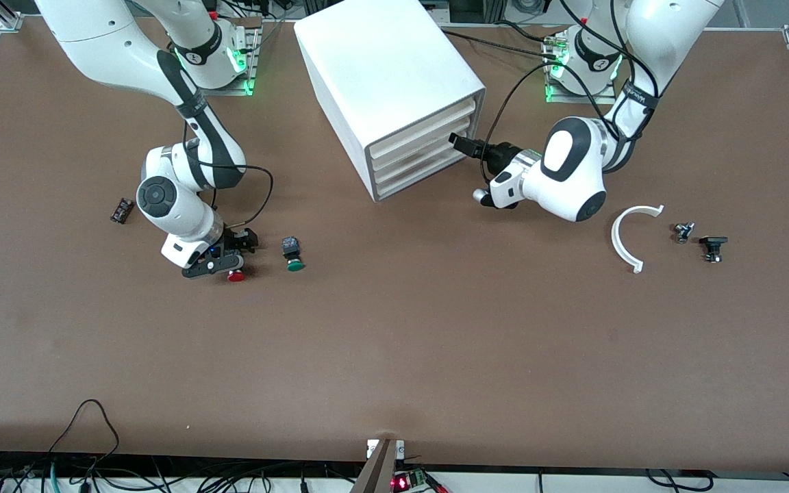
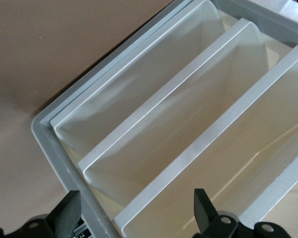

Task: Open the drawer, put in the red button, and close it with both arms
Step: 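Grasp the red button with the right gripper while the left gripper grips the drawer, then pull the drawer open with the left gripper while the right gripper lifts the button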

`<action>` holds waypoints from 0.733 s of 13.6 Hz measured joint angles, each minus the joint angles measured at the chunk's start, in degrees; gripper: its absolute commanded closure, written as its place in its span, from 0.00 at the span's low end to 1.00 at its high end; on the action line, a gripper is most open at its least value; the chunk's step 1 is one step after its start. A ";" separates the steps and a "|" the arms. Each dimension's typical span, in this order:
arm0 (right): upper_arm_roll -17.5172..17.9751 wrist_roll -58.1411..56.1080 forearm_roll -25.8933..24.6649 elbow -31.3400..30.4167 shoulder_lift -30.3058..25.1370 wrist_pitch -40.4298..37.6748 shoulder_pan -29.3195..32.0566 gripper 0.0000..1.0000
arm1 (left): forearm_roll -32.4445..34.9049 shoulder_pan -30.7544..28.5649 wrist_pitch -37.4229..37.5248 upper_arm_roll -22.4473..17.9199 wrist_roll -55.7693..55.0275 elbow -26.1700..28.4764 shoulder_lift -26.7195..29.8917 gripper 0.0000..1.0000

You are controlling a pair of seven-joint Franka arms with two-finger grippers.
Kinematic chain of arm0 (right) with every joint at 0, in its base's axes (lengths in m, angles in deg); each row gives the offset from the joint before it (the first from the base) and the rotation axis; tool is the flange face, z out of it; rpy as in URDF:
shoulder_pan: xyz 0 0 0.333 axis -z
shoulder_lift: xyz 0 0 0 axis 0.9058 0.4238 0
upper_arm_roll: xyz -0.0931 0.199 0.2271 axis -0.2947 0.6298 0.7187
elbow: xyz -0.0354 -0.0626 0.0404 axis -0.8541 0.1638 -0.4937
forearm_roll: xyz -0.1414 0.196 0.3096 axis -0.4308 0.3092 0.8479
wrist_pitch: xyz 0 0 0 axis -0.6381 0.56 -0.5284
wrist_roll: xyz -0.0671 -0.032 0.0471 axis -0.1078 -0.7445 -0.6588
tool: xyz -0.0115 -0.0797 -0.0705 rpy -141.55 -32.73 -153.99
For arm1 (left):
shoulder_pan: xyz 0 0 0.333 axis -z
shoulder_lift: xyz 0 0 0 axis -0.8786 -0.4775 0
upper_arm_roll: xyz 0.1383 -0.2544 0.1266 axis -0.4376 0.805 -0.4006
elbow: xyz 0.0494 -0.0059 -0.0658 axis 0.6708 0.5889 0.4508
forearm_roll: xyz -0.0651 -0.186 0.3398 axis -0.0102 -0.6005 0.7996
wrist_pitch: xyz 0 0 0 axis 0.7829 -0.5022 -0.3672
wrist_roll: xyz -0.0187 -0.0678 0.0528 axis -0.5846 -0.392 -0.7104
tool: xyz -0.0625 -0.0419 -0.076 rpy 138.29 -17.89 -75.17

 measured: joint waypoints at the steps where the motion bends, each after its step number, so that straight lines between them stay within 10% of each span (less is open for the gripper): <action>1: 0.00 -0.03 0.00 0.07 -0.21 0.00 0.02 0.82 | -0.71 -0.01 -0.56 0.40 0.02 0.41 -0.01 0.01; 5: 0.10 -0.07 0.00 1.93 -0.71 -2.64 0.01 0.88 | -2.54 -0.01 -6.67 4.33 0.19 2.69 -0.01 0.10; 6: 0.11 -0.10 0.00 3.27 -0.73 -4.15 0.01 0.88 | -3.19 0.02 -7.71 5.21 0.20 3.18 -0.01 0.35; 7: 0.12 -0.14 0.00 4.72 -0.81 -5.44 0.01 0.88 | -3.50 0.01 -8.53 5.46 0.20 3.40 0.00 0.99; 10: 0.14 -0.49 0.00 8.03 -2.43 -7.56 0.01 0.88 | -3.66 -0.07 -8.74 5.50 1.57 3.60 0.00 1.00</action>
